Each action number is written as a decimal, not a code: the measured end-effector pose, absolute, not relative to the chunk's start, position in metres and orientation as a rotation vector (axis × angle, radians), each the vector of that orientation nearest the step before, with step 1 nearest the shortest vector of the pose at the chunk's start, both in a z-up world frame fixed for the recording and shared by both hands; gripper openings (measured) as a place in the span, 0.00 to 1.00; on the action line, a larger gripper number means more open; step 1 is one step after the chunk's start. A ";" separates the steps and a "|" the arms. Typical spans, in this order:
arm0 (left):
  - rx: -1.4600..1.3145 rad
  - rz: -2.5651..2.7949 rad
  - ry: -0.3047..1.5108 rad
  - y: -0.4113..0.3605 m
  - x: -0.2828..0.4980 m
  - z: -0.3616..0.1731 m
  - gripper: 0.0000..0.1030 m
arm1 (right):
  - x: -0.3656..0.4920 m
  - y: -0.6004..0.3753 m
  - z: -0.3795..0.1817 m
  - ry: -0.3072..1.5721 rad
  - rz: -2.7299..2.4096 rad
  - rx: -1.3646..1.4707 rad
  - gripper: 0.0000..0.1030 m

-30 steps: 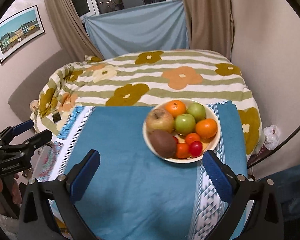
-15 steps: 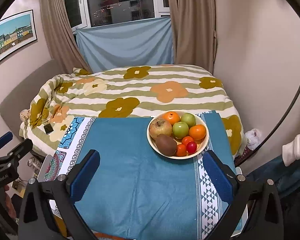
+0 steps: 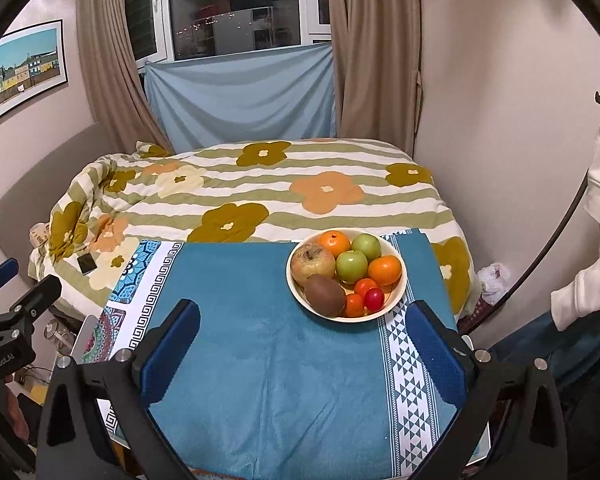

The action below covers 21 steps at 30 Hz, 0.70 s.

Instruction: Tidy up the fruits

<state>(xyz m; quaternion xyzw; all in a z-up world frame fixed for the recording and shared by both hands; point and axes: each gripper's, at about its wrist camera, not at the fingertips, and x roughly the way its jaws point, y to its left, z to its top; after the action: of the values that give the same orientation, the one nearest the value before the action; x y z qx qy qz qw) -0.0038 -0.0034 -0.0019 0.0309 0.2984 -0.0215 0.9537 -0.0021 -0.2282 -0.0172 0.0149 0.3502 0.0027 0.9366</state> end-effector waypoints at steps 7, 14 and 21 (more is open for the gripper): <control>0.064 -0.043 0.607 -0.004 -0.003 -0.002 1.00 | -0.002 -0.228 -0.018 0.716 0.007 0.030 0.99; 0.065 -0.038 0.607 -0.001 -0.001 -0.003 1.00 | 0.000 -0.228 -0.018 0.718 0.006 0.031 0.99; 0.067 -0.038 0.605 0.000 0.001 -0.003 1.00 | 0.000 -0.228 -0.018 0.718 0.006 0.030 0.99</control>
<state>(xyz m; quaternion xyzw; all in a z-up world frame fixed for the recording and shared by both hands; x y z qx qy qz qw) 0.0014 0.0000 -0.0034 0.0329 0.2980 -0.0187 0.9538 0.0003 -0.2281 -0.0182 0.0146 0.3514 0.0032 0.9361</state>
